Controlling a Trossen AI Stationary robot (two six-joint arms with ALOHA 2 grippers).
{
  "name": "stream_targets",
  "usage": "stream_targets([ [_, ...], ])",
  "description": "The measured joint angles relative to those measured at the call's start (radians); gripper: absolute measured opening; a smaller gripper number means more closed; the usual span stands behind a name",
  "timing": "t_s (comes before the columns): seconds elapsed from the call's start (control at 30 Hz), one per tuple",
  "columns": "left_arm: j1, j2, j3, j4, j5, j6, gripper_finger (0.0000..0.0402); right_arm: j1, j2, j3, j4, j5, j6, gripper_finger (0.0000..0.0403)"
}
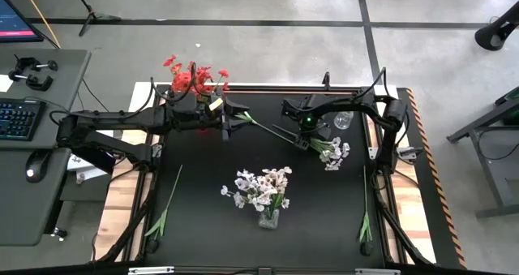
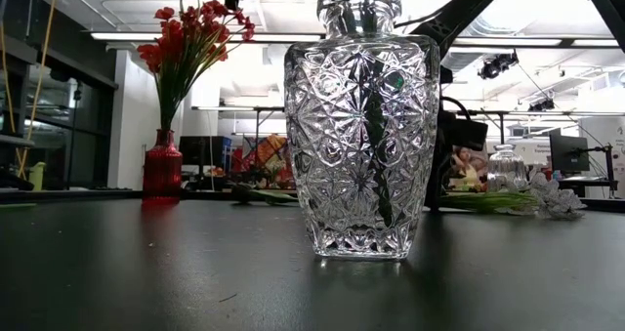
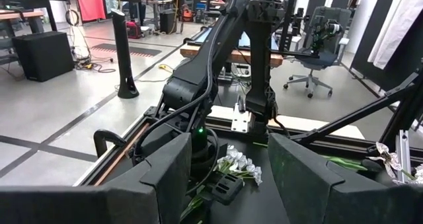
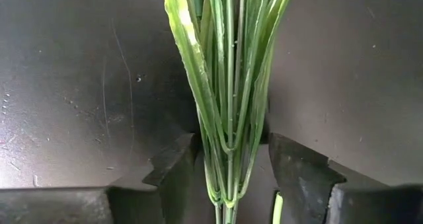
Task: Sort flowers into vase by color
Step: Put the white flowers into the bottom transparent vase
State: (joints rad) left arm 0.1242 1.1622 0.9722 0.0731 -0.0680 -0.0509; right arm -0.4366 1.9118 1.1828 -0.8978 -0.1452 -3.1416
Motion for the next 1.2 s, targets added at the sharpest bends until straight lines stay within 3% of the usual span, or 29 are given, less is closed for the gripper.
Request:
stream_targets([
  [0.2,0.0,0.0,0.0,0.0,0.0,0.0,0.0188,-0.001,0.0,0.0,0.0,-0.012,0.0,0.0176],
  [0.67,0.0,0.0,0.0,0.0,0.0,0.002,0.0188,0.039,0.0,-0.001,0.009,0.103,0.0,0.0164],
  [0.73,0.0,0.0,0.0,0.0,0.0,0.001,0.0188,0.047,0.0,-0.001,0.013,0.114,0.001,0.0142],
  [0.9,0.0,0.0,0.0,0.0,-0.023,0.002,0.0188,0.053,0.0,-0.002,0.03,0.136,0.0,0.0034],
  [0.97,0.0,0.0,0.0,0.0,-0.024,0.002,0.0188,0.053,0.0,-0.002,0.032,0.151,0.0,0.0011],
  [1.2,0.0,0.0,0.0,0.0,-0.026,0.002,0.0188,0.051,0.0,0.0,0.017,0.161,0.0,0.005],
])
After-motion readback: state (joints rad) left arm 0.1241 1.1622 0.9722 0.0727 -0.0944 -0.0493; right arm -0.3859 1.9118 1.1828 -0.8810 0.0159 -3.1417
